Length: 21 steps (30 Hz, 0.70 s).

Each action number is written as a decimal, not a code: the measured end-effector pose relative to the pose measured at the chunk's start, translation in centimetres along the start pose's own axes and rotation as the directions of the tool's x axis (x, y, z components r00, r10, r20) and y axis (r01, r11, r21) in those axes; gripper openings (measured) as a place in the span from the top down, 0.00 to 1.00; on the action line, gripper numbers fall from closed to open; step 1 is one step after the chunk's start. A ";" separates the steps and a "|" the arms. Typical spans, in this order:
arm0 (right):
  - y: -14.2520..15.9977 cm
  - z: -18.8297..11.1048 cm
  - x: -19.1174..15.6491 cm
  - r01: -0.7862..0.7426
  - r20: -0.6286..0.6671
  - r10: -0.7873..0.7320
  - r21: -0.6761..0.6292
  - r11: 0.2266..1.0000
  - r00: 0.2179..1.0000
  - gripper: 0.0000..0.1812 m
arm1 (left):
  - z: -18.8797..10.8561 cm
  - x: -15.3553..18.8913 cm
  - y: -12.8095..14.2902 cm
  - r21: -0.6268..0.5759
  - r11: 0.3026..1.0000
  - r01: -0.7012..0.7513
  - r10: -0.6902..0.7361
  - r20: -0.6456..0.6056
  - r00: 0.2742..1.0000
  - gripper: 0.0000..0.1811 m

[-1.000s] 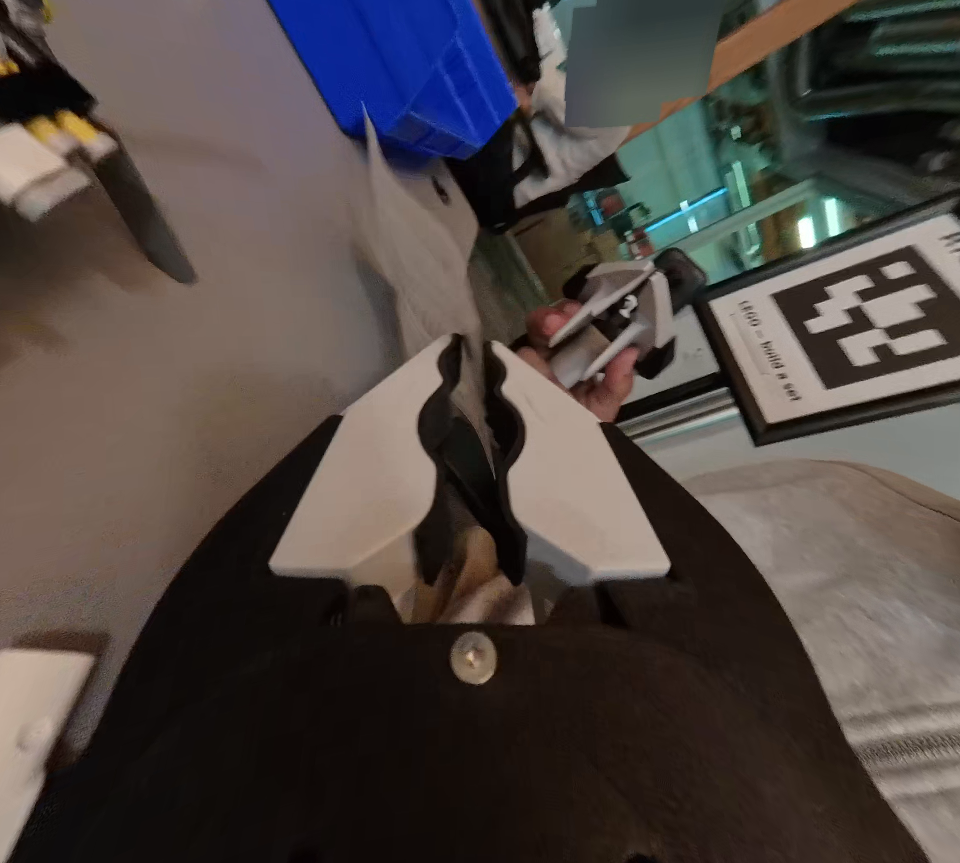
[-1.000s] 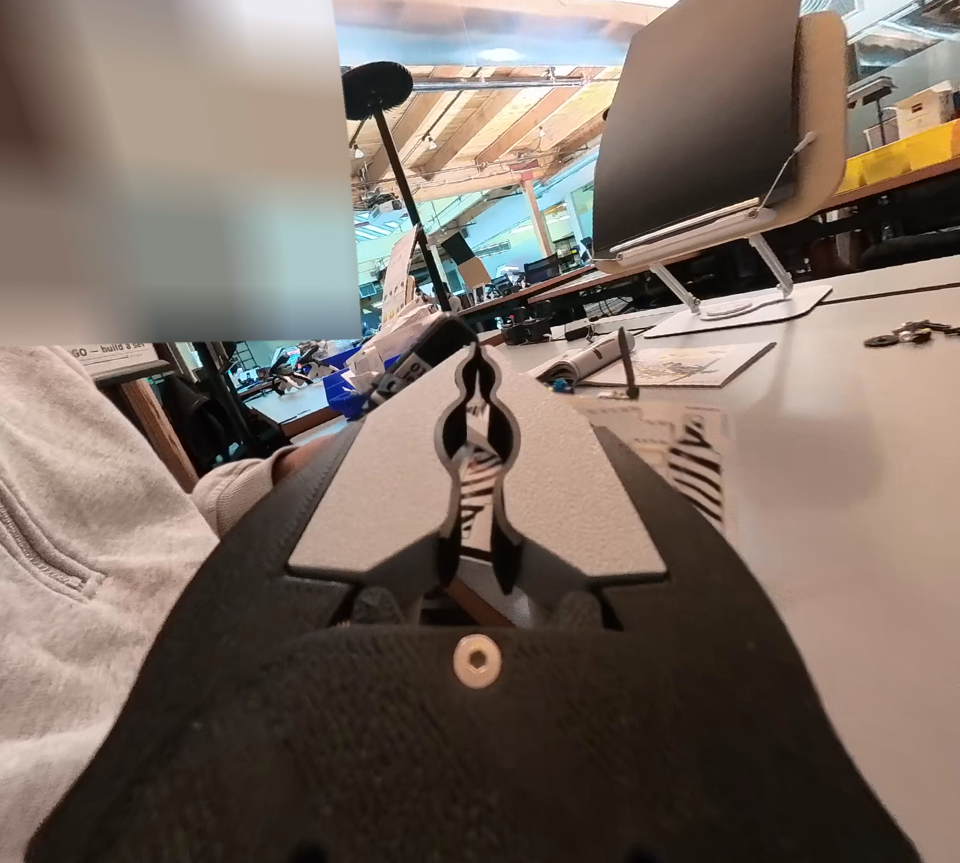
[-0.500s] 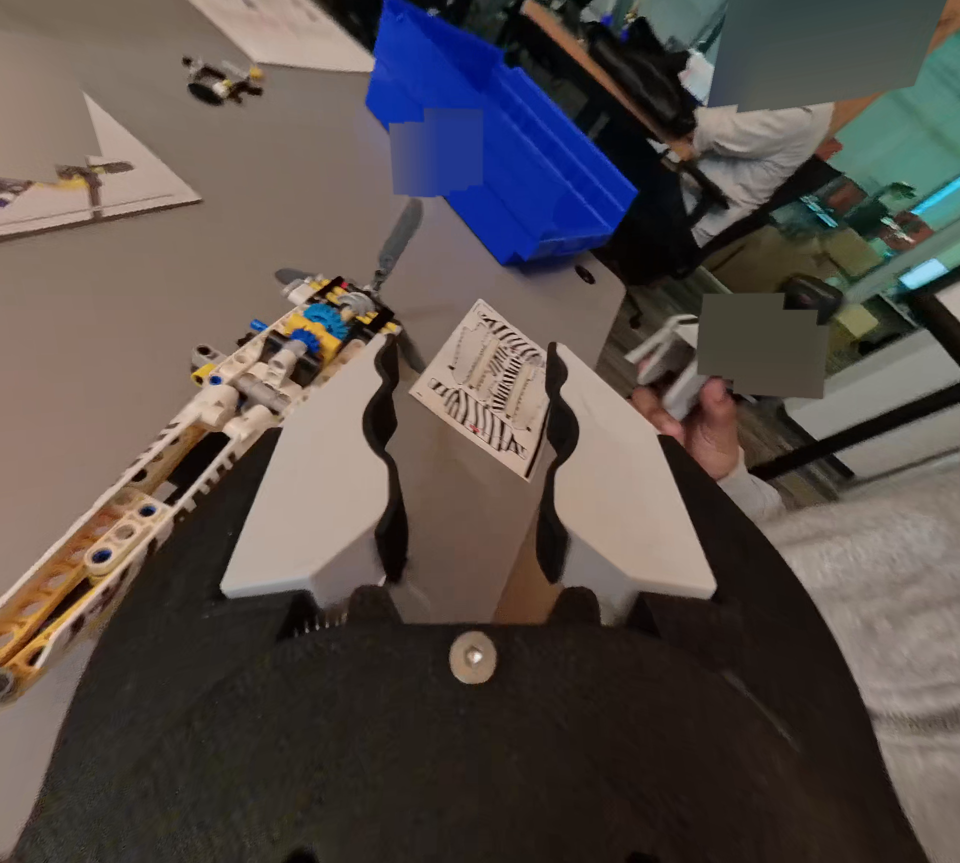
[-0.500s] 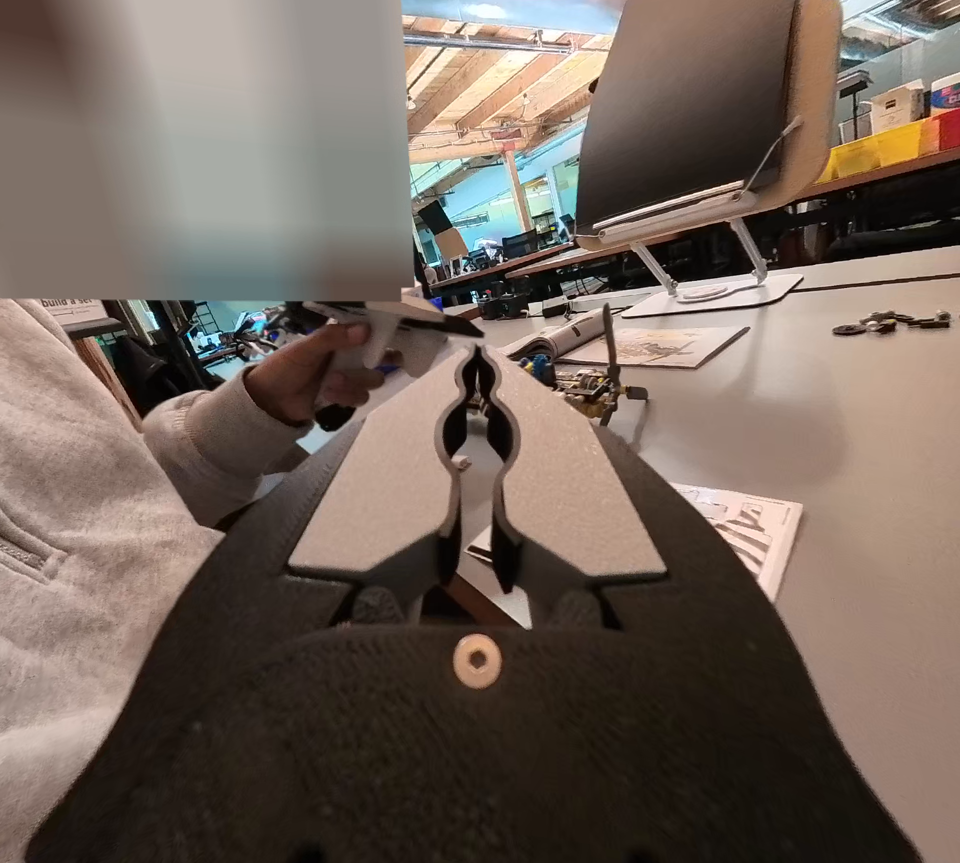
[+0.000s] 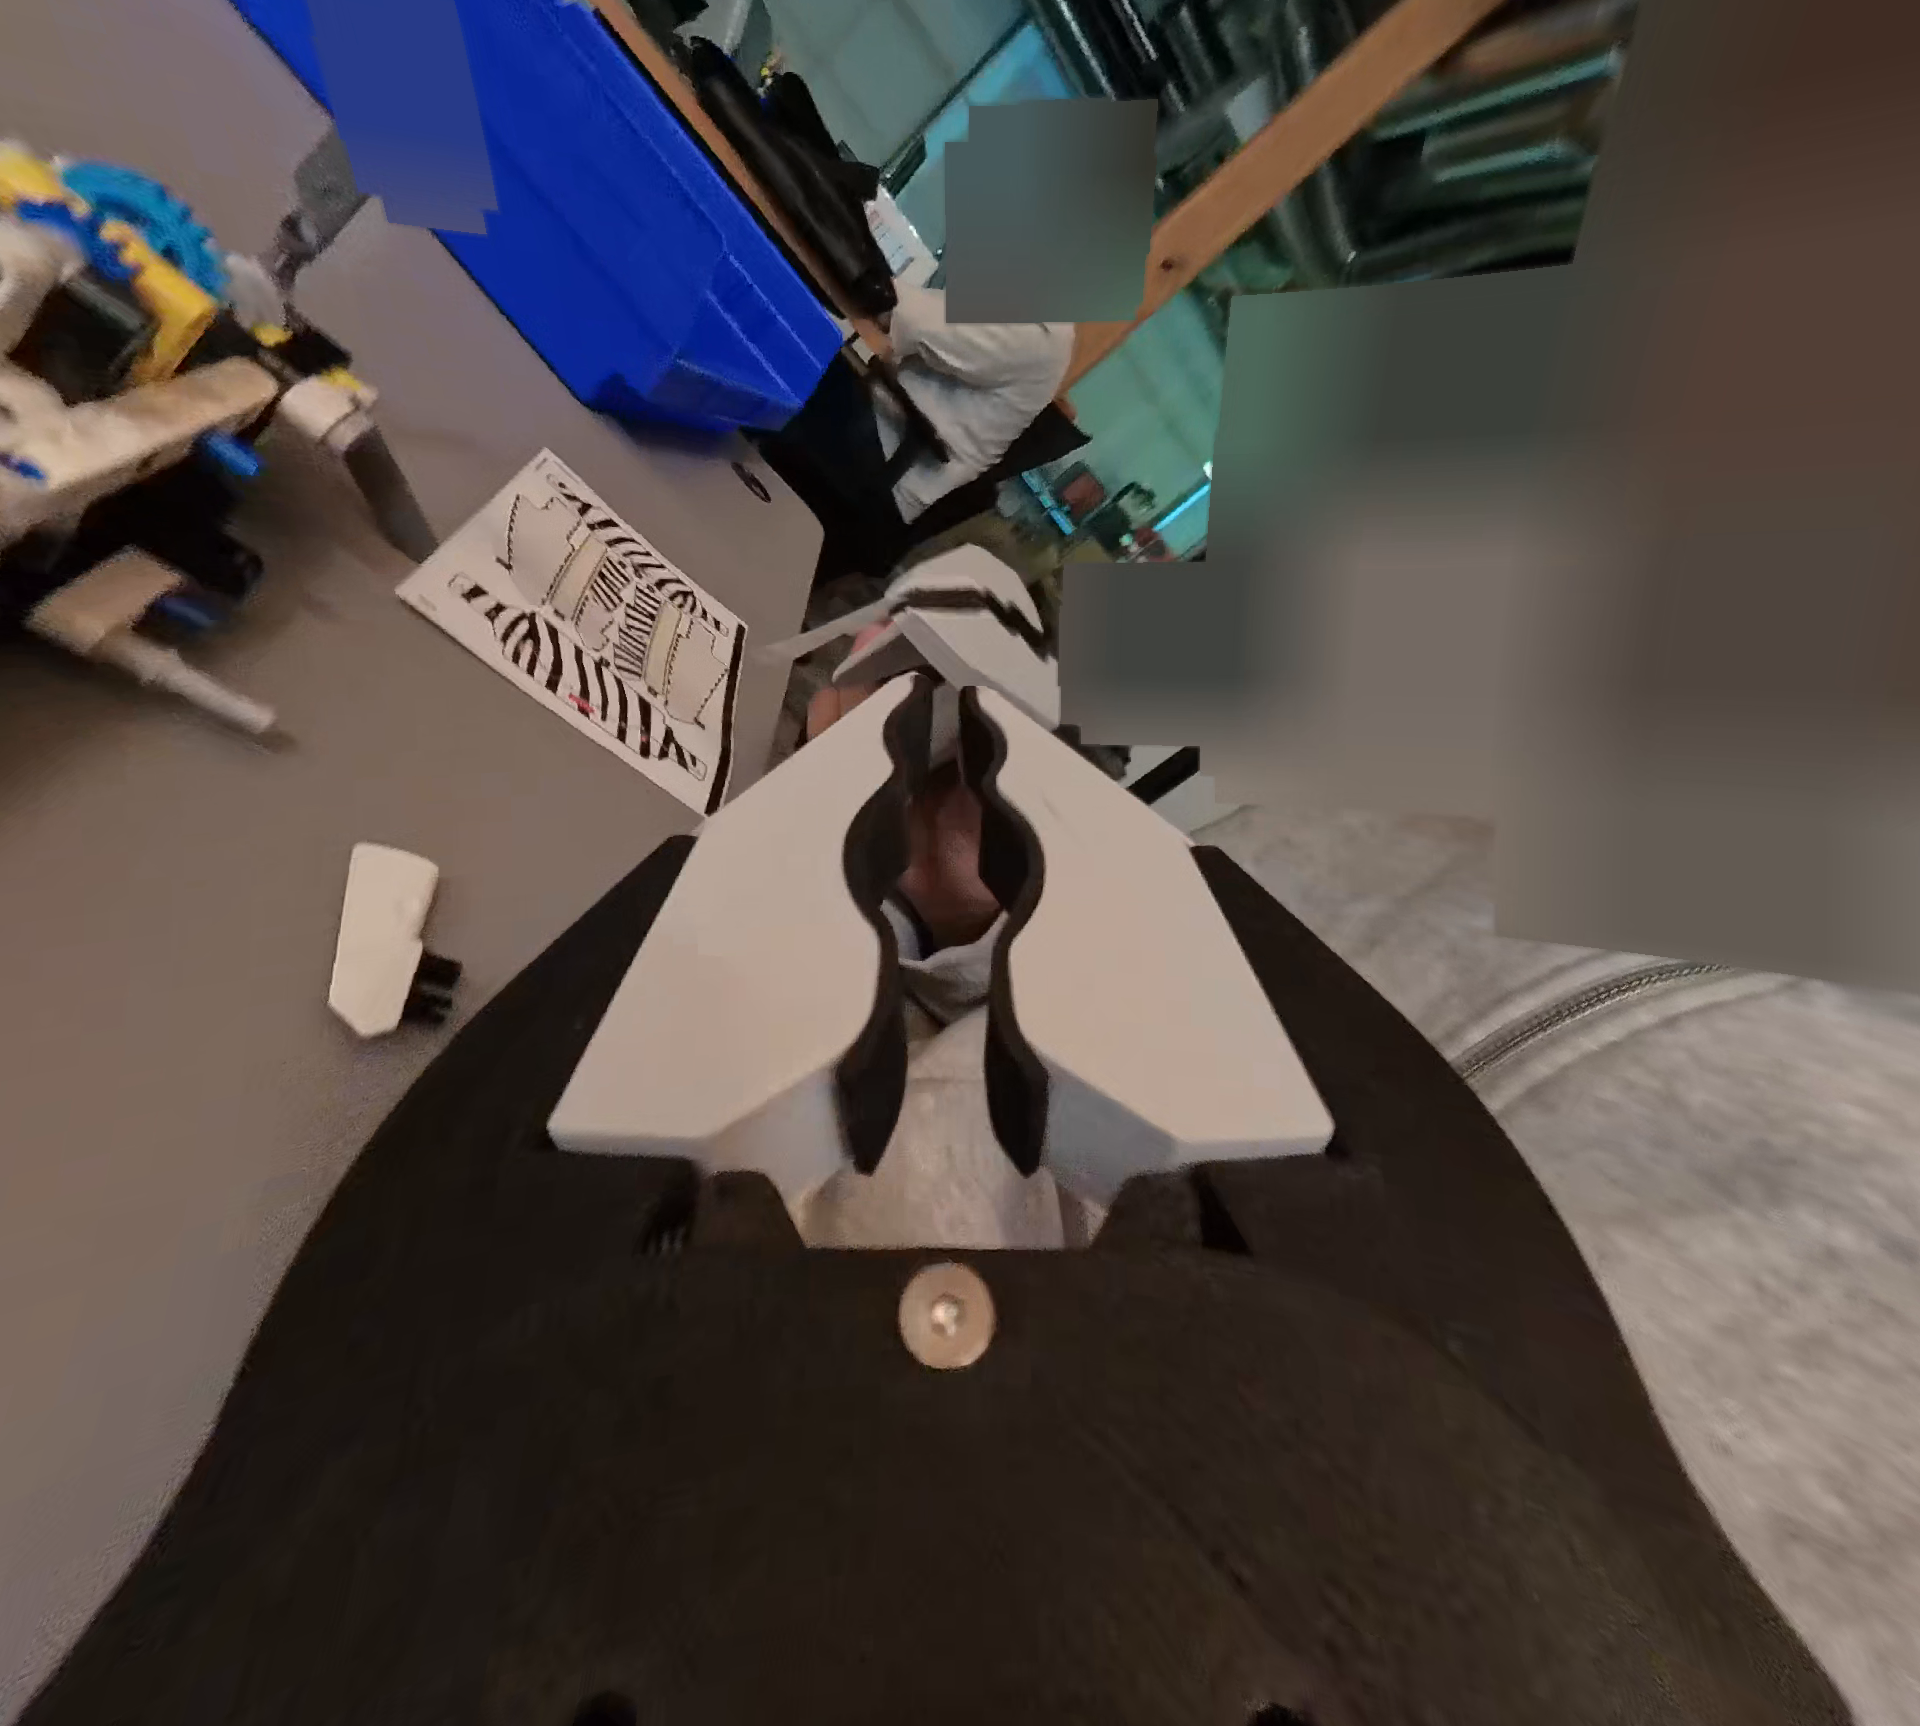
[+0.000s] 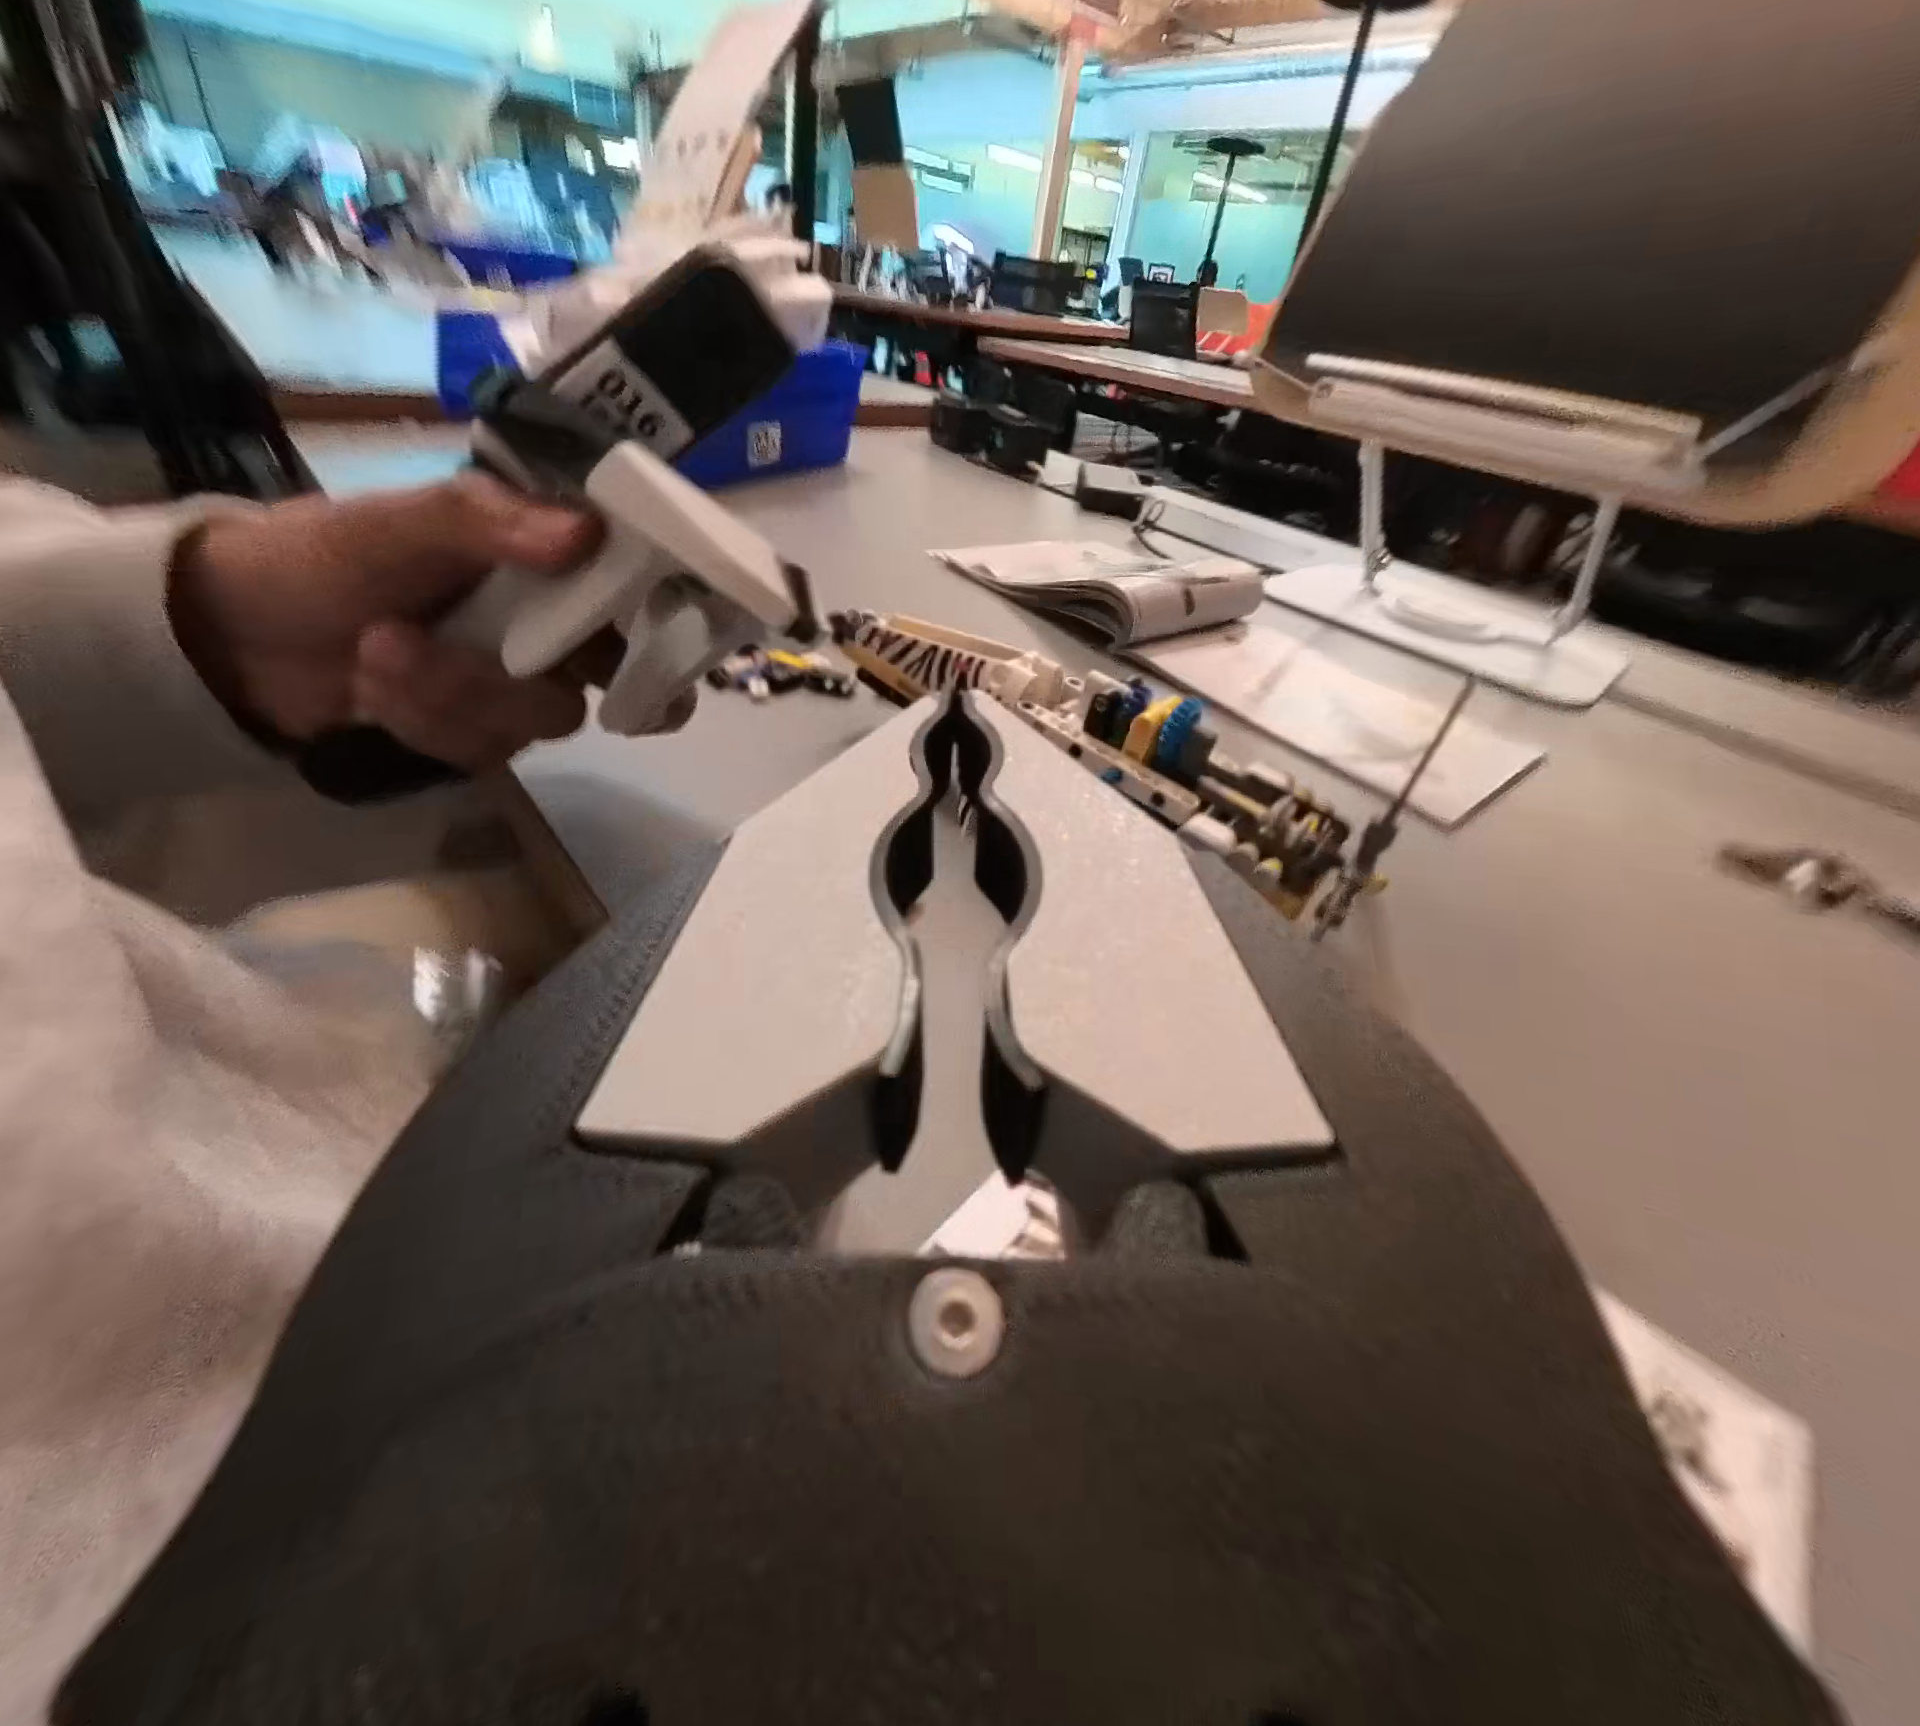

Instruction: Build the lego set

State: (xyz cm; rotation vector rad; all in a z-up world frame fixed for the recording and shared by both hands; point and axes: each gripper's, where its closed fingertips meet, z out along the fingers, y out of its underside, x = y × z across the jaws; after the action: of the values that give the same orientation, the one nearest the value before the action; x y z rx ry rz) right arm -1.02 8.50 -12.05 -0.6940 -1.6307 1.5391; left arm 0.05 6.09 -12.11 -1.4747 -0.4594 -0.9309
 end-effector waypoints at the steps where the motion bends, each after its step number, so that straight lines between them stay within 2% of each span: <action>1: 0.1 0.5 -0.6 0.108 0.000 -0.108 -0.027 0.994 0.994 1.00 | -0.2 -0.2 0.0 0.005 0.999 0.044 -0.044 -0.012 0.999 0.98; 4: -0.2 1.6 -2.0 0.447 0.005 -0.449 -0.100 0.889 0.894 1.00 | -0.4 -0.6 0.0 0.014 0.988 0.154 -0.153 -0.055 0.987 0.94; 6: -0.7 2.2 -2.4 0.644 0.002 -0.648 -0.110 0.757 0.762 1.00 | -0.4 -0.3 -0.2 0.024 0.982 0.188 -0.184 -0.100 0.978 0.92; 8: -0.6 2.7 -2.4 0.774 0.019 -0.778 -0.125 0.621 0.627 1.00 | -0.4 -0.3 -0.4 0.024 0.977 0.211 -0.207 -0.123 0.971 0.91; 15: -0.2 3.5 -2.4 0.923 0.107 -0.920 -0.124 0.364 0.377 1.00 | -1.1 -1.1 -1.3 0.070 0.954 0.293 -0.279 -0.163 0.946 0.90; 21: 0.7 4.0 -3.2 0.985 0.156 -0.976 -0.108 0.138 0.154 1.00 | -1.1 -1.3 -1.4 0.071 0.945 0.318 -0.303 -0.172 0.937 0.96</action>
State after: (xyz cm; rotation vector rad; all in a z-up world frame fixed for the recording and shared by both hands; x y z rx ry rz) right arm -2.65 3.68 -13.17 0.4317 -1.6514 0.3455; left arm -2.06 5.56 -12.33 -1.2469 -0.6239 -1.2487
